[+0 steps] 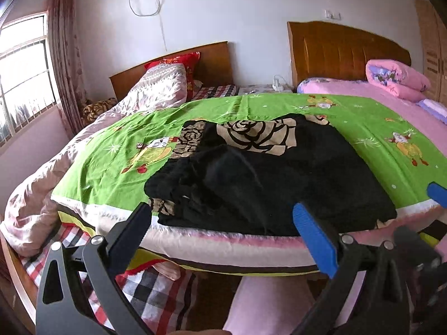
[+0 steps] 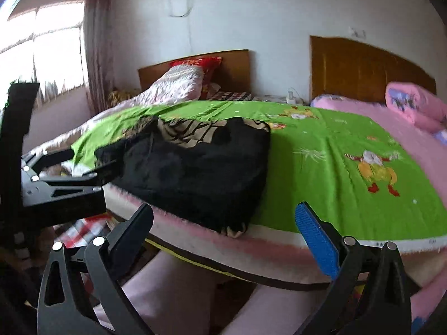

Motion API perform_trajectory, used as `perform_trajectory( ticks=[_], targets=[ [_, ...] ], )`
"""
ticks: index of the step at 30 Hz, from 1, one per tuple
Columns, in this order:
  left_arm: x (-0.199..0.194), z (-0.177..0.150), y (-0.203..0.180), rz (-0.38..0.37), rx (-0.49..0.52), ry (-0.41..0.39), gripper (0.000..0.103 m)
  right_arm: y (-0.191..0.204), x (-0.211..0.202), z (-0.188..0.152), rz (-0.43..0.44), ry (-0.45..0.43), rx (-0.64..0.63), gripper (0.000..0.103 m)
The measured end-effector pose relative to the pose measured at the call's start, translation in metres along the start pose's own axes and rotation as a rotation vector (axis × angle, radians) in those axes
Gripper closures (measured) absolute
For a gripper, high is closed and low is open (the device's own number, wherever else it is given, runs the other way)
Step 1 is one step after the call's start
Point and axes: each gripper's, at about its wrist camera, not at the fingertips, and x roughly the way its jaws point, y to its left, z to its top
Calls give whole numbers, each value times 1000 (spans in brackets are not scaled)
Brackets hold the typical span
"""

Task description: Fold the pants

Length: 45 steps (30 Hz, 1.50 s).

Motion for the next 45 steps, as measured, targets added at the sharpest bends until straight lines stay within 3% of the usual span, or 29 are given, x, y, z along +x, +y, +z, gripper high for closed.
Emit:
perform_trajectory(
  ticks=[7,45],
  targets=[
    [-7,-8,2,-45,-38,-18,2,12,0,-4,-11,-10,-60,4],
    [-10,-15,-5,-37,-25,-24,2,13,1,-9,-12,-3,-24,4]
  ],
)
